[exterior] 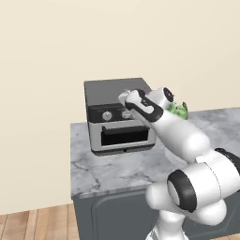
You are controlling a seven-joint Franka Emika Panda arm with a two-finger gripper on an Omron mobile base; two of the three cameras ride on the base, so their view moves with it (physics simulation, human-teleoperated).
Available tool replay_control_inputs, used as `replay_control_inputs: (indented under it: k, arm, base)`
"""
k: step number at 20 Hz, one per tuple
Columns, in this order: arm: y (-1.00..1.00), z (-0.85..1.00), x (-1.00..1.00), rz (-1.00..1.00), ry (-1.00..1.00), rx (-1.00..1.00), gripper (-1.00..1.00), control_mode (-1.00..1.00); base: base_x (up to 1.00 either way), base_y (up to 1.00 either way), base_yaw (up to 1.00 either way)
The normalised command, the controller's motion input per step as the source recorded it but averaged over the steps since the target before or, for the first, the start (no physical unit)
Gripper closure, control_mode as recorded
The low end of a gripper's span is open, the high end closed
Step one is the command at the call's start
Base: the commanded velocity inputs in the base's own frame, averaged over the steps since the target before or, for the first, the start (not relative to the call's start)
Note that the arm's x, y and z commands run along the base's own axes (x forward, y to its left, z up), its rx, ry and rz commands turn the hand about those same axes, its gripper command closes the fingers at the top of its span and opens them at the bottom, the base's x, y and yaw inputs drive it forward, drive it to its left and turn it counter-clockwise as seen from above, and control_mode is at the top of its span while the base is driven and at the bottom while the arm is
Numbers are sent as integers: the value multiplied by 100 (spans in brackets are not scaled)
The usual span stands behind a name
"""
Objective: Pull the toaster oven rack outwards. Pick up the baguette from the plate and place it on the toaster oven rack. Close the toaster oven door fully and set the temperature to the lowest setting.
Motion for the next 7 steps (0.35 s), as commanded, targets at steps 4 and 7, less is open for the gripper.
replay_control_inputs:
  k: [4, 7]
  arm:
    - [16, 0, 0, 26, -1, -48, 100, -100]
    - [22, 0, 0, 24, -6, -52, 100, -100]
  base:
    - [0, 0, 0]
    - [0, 0, 0]
